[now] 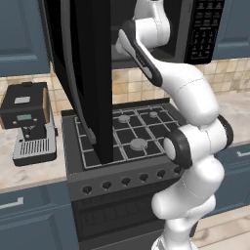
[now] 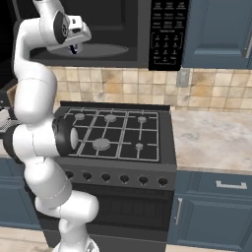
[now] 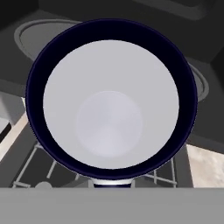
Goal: Pick the mug from the counter and place it inside the microwave. Then close the microwave.
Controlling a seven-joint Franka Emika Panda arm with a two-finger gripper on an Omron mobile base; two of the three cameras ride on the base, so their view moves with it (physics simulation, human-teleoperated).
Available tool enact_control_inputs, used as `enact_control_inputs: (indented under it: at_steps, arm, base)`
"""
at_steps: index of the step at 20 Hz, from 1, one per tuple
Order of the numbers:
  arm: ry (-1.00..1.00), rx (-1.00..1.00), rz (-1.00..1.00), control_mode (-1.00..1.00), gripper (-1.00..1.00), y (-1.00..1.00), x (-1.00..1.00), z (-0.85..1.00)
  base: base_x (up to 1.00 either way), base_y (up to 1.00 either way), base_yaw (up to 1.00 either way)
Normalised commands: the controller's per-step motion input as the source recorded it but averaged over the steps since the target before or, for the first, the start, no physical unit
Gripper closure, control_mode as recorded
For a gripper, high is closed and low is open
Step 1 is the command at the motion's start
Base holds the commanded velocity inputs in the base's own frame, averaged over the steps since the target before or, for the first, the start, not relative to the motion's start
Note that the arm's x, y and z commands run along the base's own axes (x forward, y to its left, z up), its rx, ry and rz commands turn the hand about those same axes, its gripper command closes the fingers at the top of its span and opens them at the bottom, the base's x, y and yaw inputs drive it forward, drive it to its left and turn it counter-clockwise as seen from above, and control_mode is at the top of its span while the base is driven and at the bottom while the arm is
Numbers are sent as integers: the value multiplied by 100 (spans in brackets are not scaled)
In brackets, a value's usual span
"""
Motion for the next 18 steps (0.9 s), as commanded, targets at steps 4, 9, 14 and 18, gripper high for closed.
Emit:
enact_control_inputs:
  at_steps: [4, 9, 14, 18]
  arm:
    - [0, 5, 0, -100, 100, 7, 16, -11]
    - [0, 6, 0, -100, 100, 5, 30, -14]
    - [0, 0, -2, -100, 100, 0, 59, -2]
    - [0, 0, -7, -100, 100, 0, 62, 0]
  base:
    - [0, 0, 0]
    - [0, 0, 0]
    - [0, 0, 0]
    - [0, 0, 0]
